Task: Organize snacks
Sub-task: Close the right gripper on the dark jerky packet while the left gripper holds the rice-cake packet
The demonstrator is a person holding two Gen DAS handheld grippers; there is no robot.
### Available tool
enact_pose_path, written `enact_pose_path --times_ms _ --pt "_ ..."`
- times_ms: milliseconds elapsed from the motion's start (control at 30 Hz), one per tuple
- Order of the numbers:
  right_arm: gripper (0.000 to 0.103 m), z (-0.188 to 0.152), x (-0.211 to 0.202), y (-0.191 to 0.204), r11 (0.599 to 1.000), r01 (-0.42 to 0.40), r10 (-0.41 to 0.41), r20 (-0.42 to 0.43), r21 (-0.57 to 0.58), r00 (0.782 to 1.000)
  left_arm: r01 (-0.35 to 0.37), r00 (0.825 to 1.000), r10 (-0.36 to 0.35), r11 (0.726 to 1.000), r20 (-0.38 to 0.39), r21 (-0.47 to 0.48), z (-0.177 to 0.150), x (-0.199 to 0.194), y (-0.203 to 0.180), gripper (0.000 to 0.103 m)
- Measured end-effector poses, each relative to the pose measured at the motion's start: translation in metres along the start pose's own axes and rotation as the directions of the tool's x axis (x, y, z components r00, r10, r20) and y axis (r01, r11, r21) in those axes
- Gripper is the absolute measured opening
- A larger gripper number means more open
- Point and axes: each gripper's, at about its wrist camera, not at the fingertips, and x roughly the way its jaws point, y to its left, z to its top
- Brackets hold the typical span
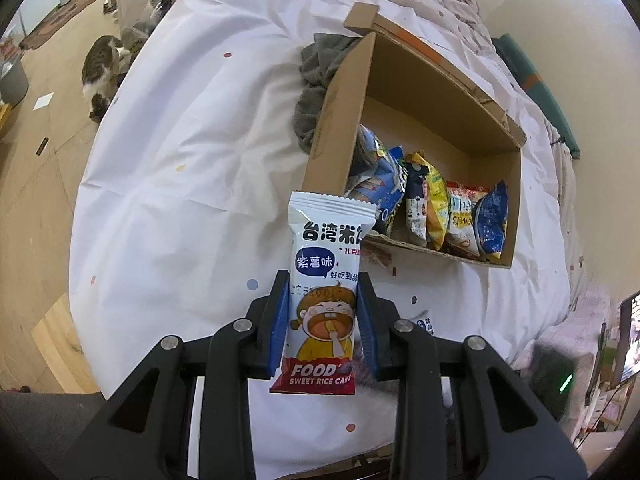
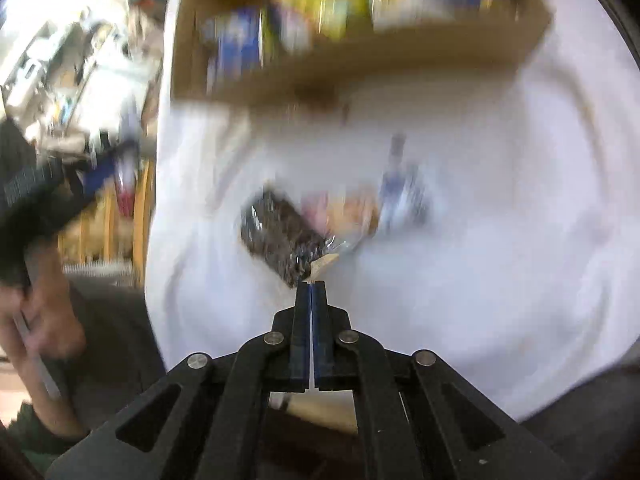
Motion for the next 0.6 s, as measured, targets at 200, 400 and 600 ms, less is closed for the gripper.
enact_pose_path --times_ms 200,400,600 --pt "0.059 -0.011 0.001 0.024 0.968 0.164 -0.166 0.006 -0.192 0.986 -0.007 1.000 0.008 1.000 0.021 -0.007 0.001 -0.006 0.003 0.028" --pt "0.075 0.009 0.025 0.052 0.916 0.226 -0.232 0.022 -0.330 0.972 -0.036 0.999 0.036 0.999 0.040 -0.015 0.002 -0.010 0.010 0.028" --pt "0.081 0.017 0.069 0.052 0.878 0.286 -0.307 0.005 -0.384 0.952 -0.054 0.998 0.055 0.998 0.043 -0.023 0.000 -0.012 0.017 0.028"
